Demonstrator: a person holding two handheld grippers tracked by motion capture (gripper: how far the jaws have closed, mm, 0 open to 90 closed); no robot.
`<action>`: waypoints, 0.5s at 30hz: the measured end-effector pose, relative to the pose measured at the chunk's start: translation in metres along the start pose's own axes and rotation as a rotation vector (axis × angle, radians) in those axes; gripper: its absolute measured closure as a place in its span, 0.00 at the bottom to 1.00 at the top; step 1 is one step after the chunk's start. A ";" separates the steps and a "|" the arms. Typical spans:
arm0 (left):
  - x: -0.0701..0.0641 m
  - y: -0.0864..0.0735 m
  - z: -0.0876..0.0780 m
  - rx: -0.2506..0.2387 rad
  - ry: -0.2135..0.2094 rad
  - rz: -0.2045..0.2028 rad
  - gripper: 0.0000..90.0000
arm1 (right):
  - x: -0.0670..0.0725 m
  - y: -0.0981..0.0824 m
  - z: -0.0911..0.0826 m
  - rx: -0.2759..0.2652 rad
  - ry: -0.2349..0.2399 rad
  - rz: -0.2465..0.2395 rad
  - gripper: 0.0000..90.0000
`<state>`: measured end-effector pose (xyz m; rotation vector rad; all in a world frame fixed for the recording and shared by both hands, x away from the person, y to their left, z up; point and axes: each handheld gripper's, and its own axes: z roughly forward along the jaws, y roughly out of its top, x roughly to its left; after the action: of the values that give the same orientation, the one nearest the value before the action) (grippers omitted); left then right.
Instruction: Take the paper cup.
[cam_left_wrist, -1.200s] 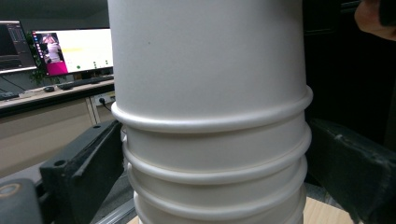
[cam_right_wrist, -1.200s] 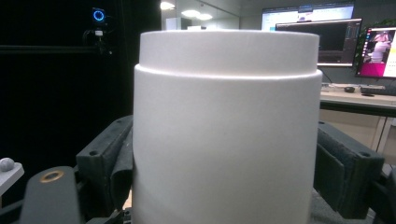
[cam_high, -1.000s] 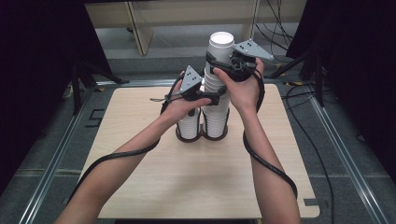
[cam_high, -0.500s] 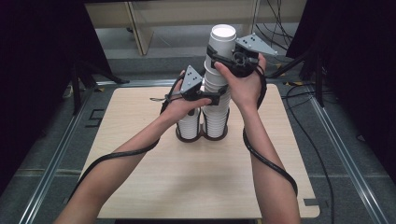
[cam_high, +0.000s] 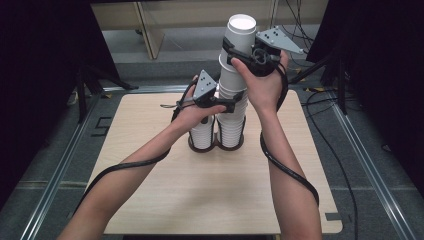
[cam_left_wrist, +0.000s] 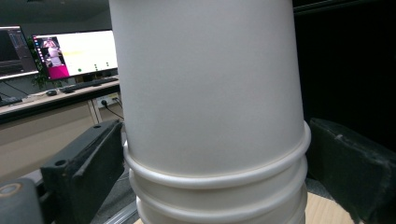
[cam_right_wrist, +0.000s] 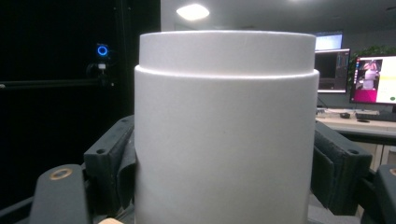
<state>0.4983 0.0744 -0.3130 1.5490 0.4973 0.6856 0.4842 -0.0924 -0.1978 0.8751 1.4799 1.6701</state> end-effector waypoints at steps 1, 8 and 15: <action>0.000 0.000 0.000 0.000 0.003 0.004 0.06 | 0.001 0.002 -0.001 0.003 0.002 0.011 0.24; -0.001 0.000 -0.001 0.003 0.006 0.014 0.06 | 0.001 0.010 -0.005 -0.042 0.006 0.002 0.24; -0.001 -0.001 0.001 -0.017 0.000 0.008 0.06 | 0.001 0.015 -0.007 -0.070 0.019 0.028 0.24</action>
<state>0.4984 0.0733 -0.3138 1.5356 0.4843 0.6939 0.4763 -0.0968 -0.1839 0.8478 1.4185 1.7443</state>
